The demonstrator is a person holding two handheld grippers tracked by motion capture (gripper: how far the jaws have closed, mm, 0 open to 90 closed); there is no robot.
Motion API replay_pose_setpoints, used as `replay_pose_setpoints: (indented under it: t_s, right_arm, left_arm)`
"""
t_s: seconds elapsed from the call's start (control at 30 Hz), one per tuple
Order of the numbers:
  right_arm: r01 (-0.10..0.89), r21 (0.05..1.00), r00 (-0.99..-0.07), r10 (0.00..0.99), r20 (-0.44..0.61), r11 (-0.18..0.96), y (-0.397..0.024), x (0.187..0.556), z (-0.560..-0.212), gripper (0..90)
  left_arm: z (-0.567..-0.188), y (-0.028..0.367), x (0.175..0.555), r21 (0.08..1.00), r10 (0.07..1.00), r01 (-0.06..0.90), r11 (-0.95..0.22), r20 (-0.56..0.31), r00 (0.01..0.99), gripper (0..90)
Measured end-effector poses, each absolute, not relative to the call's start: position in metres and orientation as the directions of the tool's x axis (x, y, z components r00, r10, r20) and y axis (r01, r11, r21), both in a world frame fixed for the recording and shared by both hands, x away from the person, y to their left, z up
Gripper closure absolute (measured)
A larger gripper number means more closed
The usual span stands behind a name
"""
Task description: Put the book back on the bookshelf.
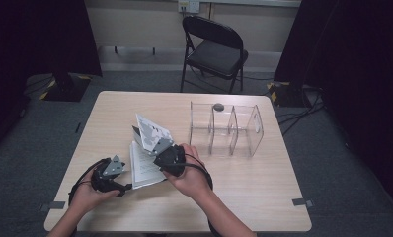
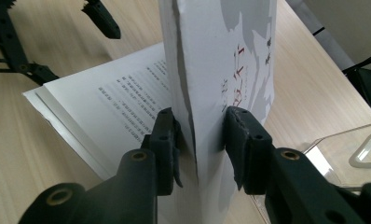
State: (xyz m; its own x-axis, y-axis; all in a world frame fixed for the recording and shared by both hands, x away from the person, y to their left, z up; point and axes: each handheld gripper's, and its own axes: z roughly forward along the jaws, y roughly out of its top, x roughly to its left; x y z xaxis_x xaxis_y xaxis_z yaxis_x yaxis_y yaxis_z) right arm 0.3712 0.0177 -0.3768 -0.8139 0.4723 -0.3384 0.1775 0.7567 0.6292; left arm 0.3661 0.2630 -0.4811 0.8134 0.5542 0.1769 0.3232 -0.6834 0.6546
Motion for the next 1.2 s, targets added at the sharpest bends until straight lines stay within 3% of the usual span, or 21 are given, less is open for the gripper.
replay_pose_setpoints:
  t_s: [0.5,1.2]
  right_arm:
    - [0.194,0.607,-0.831,0.458,-0.316,0.771,0.023,0.374,-0.367,63.7]
    - [0.207,0.582,-0.846,0.442,-0.297,0.787,0.026,0.379,-0.358,63.6]
  left_arm:
    - [-0.472,0.243,0.372,0.676,0.463,0.163,-0.719,0.289,0.838,15.9]
    - [-0.471,0.243,0.371,0.679,0.457,0.150,-0.718,0.297,0.838,16.1]
